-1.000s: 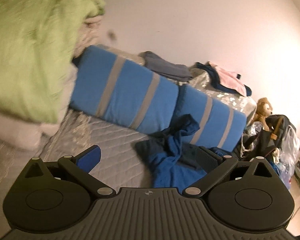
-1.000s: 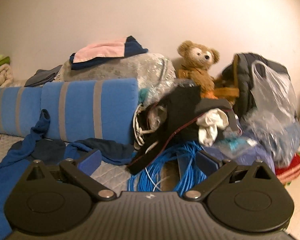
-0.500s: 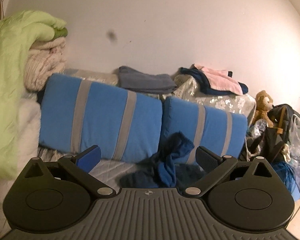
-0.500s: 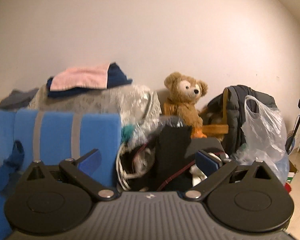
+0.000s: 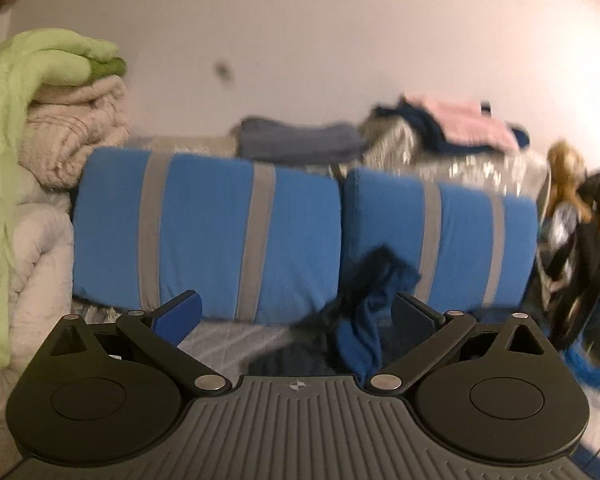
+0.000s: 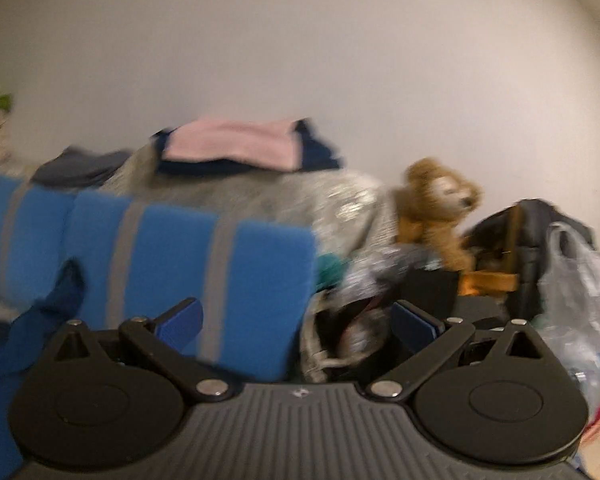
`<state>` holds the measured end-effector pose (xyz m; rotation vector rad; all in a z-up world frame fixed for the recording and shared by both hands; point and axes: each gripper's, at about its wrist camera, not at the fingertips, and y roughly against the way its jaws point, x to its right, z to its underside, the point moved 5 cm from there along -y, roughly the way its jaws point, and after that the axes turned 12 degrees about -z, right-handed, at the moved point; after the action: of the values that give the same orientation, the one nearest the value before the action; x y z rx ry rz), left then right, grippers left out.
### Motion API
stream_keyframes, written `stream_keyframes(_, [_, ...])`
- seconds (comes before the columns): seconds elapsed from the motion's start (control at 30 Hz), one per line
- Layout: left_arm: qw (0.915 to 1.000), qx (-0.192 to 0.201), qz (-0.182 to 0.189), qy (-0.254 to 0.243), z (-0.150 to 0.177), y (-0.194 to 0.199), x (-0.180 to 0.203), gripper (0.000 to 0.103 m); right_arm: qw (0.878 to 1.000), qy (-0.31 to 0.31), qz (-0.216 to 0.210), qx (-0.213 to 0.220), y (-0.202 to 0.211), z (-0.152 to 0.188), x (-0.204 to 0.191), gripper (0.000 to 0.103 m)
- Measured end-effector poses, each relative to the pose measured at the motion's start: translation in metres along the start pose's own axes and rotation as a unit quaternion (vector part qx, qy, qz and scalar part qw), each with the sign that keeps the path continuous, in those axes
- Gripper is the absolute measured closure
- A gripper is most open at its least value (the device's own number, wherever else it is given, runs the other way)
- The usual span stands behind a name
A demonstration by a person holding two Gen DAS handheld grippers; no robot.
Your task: Fold clothes
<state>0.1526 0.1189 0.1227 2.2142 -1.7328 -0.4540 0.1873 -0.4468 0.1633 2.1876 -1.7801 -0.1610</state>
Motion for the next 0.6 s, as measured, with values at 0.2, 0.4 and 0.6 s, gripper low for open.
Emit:
stream_keyframes(0.2, [0.9994,-0.016,0.011,-0.027,0.007,-0.019,0.03,0.0,0.997,0.001,-0.069,-0.022,-0.03,0.011,-0.073,0.0])
stream_keyframes(0.4, [0.9995,-0.007,0.022,-0.023,-0.004,-0.043,0.059,0.0,0.991,-0.008,-0.121,-0.048,-0.062,0.02,-0.144,0.0])
stream_keyframes(0.6, [0.9989,-0.004,0.019,-0.043,-0.004,-0.075,0.094,0.0,0.983,-0.051,-0.162,-0.066,-0.097,0.05,-0.203,0.0])
